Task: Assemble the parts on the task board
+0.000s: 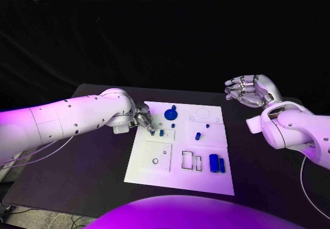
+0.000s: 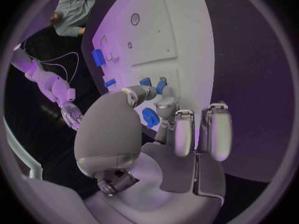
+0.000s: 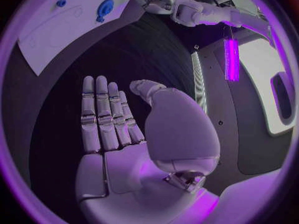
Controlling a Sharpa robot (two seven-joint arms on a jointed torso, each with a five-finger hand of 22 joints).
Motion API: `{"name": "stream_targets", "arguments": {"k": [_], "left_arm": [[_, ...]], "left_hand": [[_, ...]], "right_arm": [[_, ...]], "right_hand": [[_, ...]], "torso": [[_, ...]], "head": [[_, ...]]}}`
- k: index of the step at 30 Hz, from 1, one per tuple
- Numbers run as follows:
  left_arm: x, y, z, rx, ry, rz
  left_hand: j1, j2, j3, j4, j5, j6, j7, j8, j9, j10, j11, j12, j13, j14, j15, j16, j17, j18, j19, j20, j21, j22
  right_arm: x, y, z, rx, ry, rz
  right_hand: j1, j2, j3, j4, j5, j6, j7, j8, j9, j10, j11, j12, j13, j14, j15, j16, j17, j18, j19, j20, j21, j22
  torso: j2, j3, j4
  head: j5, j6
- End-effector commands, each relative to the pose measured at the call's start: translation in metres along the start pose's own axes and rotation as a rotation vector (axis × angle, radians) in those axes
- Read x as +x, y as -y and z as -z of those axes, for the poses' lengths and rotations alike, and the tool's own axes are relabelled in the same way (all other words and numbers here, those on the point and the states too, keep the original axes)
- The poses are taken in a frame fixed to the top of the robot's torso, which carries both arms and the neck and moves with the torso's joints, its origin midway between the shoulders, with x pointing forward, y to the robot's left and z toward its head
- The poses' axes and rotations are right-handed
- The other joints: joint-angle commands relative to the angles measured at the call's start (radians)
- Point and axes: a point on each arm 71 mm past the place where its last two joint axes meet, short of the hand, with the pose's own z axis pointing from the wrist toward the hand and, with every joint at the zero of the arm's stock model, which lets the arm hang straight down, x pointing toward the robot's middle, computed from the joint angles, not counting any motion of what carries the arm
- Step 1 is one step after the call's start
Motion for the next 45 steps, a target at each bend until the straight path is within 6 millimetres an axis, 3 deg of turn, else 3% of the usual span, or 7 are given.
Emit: {"name": "stream_targets", "arguments": {"k": [1,45], "left_arm": [[0.0038,0.0036,0.0000,0.016,-0.034,0.000],[0.0017,0.0041,-0.0034,-0.010,-0.012,-0.033]], "left_hand": [[-0.001,0.008,0.226,-0.234,0.007,0.009,-0.002,-0.006,0.001,0.008,-0.002,0.008,0.003,0.097,-0.006,0.004,0.236,-0.017,0.019,-0.004,0.007,0.143],[-0.004,0.007,0.226,-0.239,0.015,0.014,-0.003,-0.011,0.000,0.011,-0.002,0.007,0.004,0.097,-0.007,0.004,0.236,-0.018,0.019,-0.005,0.007,0.144]], "right_arm": [[0.0015,-0.0011,0.0001,-0.014,-0.014,0.001],[0.0008,-0.0009,0.0005,-0.013,-0.012,0.000]], "right_hand": [[-0.007,0.007,-0.001,-0.004,0.006,0.002,0.006,-0.004,-0.002,0.006,0.000,-0.006,-0.001,0.003,0.003,-0.004,-0.001,0.012,0.001,0.004,0.003,-0.002],[-0.007,0.007,-0.001,-0.004,0.006,0.002,0.006,-0.004,-0.002,0.006,0.000,-0.006,-0.001,0.003,0.003,-0.004,-0.001,0.012,0.001,0.004,0.003,-0.002]], "torso": [[0.000,0.0007,0.0007],[0.001,-0.0009,0.0000]], "head": [[0.000,0.000],[-0.003,0.000]]}}
